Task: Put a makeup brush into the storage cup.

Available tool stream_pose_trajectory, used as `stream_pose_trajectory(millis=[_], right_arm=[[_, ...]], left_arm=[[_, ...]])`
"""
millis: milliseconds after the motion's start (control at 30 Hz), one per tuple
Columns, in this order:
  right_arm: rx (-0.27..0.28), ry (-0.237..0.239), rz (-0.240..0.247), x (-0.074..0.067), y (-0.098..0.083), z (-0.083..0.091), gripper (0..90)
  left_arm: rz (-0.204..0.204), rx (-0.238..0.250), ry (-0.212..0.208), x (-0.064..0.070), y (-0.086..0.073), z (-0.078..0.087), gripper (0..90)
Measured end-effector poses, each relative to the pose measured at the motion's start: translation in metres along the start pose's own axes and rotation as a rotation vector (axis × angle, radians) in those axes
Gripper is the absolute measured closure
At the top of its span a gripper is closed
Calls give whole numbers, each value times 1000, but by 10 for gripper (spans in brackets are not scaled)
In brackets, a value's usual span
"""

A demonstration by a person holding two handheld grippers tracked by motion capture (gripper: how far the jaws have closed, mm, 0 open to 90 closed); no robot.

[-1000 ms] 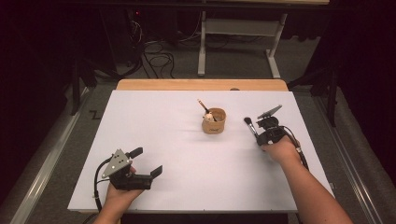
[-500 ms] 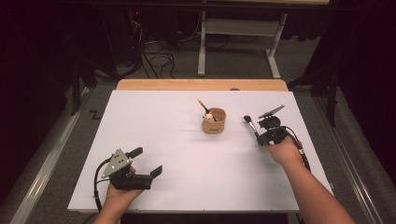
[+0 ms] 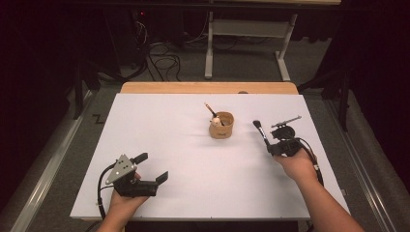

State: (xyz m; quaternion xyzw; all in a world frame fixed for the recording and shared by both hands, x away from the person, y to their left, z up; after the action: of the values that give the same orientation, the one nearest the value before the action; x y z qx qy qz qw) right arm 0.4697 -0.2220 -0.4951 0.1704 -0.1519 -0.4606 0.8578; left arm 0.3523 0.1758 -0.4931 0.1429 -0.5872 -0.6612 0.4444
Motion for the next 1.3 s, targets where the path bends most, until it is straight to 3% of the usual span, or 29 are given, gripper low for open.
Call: stream_pose_trajectory(millis=[167, 333, 500, 600, 700, 867, 1133, 1300], right_arm=[[36, 2, 0, -3, -5, 2, 806], [60, 15, -13, -4, -11, 3, 806], [70, 12, -7, -4, -7, 4, 806], [89, 12, -2, -4, -5, 7, 806], [109, -1, 2, -3, -4, 9, 806], [169, -21, 6, -4, -6, 12, 806], [249, -2, 9, -8, -19, 10, 805], [330, 13, -11, -10, -26, 9, 806]], left_arm=[[-3, -6, 0, 0, -1, -1, 3], [19, -4, 0, -3, -2, -1, 3], [11, -6, 13, -8, -4, 5, 2], [34, 16, 15, -9, -1, 7, 3], [29, 5, 14, -8, -3, 5, 2], [21, 3, 6, -6, -3, 3, 3], [8, -3, 5, -3, -2, 1, 2], [3, -14, 10, -2, -4, -1, 2]])
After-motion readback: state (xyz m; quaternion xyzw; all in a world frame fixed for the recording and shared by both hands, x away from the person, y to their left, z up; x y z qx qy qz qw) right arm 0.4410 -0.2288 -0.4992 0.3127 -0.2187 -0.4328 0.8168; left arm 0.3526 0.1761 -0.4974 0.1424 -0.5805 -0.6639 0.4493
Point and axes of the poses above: each handheld gripper's, and its own axes: z roughly backward along the jaws, y roughly out of its top, x roughly to its right, the point moved 7 cm from there along -z, roughly forward along the jaws, and after that the axes turned 11 degrees about z, right-handed, at the moved point
